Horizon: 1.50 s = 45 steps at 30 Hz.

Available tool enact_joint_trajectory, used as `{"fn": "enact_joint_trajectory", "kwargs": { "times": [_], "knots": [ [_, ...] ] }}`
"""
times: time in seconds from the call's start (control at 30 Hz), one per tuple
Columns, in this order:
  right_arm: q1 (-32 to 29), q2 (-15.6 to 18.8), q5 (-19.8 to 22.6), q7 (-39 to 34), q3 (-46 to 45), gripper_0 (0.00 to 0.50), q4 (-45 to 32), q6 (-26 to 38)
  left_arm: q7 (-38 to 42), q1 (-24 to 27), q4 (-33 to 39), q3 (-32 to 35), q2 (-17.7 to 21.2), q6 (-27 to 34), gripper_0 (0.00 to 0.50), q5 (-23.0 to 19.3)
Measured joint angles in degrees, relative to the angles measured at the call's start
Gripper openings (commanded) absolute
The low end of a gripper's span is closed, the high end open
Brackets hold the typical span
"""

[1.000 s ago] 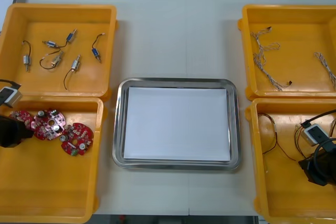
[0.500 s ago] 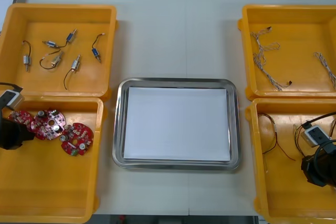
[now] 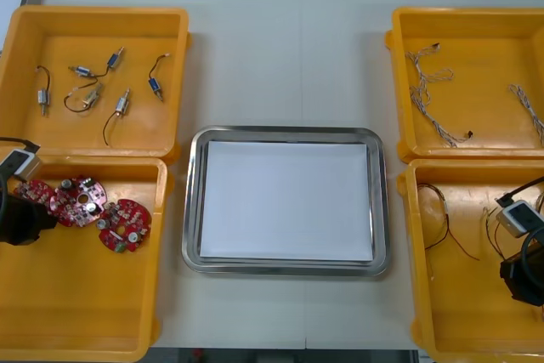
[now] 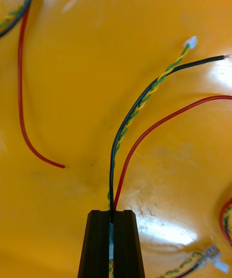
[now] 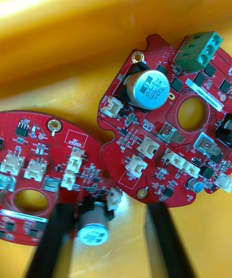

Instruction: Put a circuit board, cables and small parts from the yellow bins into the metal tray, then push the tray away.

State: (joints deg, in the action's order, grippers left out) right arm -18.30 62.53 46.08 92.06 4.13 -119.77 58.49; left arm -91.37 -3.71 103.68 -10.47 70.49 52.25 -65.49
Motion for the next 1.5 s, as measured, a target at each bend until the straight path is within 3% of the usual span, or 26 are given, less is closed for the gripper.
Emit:
{"fn": "enact_joint_trajectory", "kwargs": {
  "times": [0.13, 0.7, 0.87, 1.17, 1.5],
  "knots": [
    [-0.31, 0.08, 3.29, 0.00, -5.15, 0.000, -3.24, 5.41, 0.00, 0.00, -0.09, -0.01, 0.00, -0.01, 0.000, 0.14],
    [-0.48, 0.09, 17.57, 0.00, -27.17, 0.000, -12.54, 24.39, 0.00, 0.00, -0.11, 0.01, 0.00, 0.03, 0.000, 0.15],
    [-0.27, 0.07, 19.13, 0.00, -30.94, 0.000, -15.19, 30.05, 0.00, 0.00, 1.02, 1.16, 0.00, 4.72, 0.000, -0.42],
    [5.90, -0.22, 19.29, -0.29, -31.62, 0.000, -20.89, 41.39, 0.00, -0.45, 6.73, 6.45, 0.00, 11.07, 0.000, -1.65],
    [16.94, -0.24, 21.85, -1.91, -25.52, 0.000, -24.70, 43.36, 0.00, -6.46, 15.70, 9.02, 0.00, 11.10, 0.000, -1.69]
  ]
}}
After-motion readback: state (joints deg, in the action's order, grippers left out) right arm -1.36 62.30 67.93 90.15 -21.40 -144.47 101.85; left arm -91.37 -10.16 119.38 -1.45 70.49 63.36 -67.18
